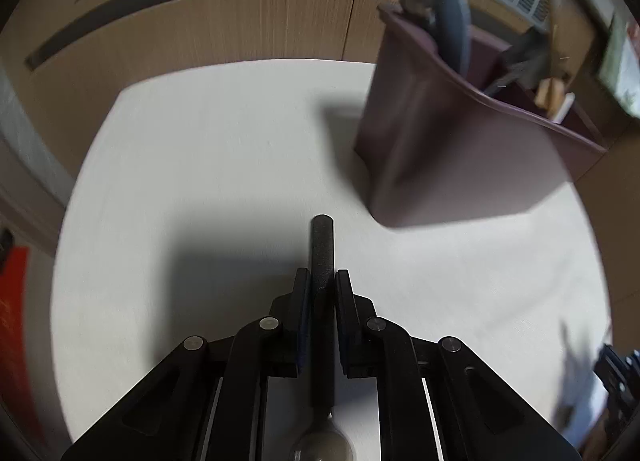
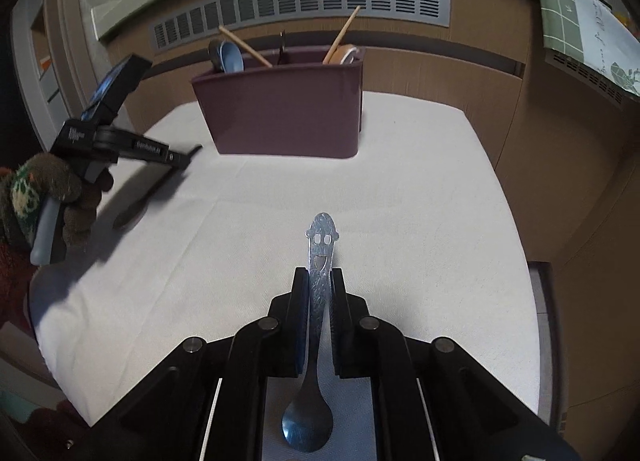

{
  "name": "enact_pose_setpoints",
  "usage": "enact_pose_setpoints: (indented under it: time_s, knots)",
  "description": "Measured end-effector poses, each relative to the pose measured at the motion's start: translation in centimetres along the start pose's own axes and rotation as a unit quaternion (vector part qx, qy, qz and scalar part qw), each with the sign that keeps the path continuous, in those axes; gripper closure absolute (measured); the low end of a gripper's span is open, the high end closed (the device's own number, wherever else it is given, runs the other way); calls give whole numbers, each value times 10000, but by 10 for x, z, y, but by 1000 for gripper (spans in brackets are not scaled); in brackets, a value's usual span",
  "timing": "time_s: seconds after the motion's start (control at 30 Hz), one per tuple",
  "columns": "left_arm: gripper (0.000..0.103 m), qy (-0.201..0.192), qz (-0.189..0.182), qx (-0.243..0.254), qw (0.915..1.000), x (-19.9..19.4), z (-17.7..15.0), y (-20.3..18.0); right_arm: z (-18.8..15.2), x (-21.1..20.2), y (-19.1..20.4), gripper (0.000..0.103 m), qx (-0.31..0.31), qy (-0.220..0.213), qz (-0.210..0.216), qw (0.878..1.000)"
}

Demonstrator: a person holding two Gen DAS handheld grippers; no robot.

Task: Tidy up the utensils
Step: 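Lift both spoons and carry them up over the maroon caddy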

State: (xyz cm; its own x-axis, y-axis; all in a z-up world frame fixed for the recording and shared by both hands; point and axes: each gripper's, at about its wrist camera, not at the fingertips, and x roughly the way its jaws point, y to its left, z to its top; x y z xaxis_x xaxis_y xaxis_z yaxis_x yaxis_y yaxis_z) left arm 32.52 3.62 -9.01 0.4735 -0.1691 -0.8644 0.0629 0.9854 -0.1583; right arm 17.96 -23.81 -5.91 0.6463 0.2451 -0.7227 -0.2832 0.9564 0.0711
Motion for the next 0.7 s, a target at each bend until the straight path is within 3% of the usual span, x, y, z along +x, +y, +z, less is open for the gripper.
enact_pose_setpoints:
  time_s: [0.13,0.23,0.3,0.43,0.57,0.7]
  knots:
    - [91,-421,-324,-268,9982,-41,-41,0,0,-15,-3,95,67,-185,134,9997]
    - [91,-881,-788,-564,9914,-80,-75,-3,-1,-26,-3,95,80,-312,203,9993]
    - [91,-1216,-887,-691,9862,-100,-91,-5,0,-35,-2,103,93,-428,204,9988]
    - [91,-1614,-947,-636,9803,-125,-115,-17,2,-47,2,103,29,-623,154,9979]
    - [91,-1648,-910,-638,9801,-132,-112,-18,1,-38,-1,102,31,-295,216,9993]
    - [91,-1694,-902,-708,9789,-136,-113,-15,-14,-26,-10,94,139,83,138,9998]
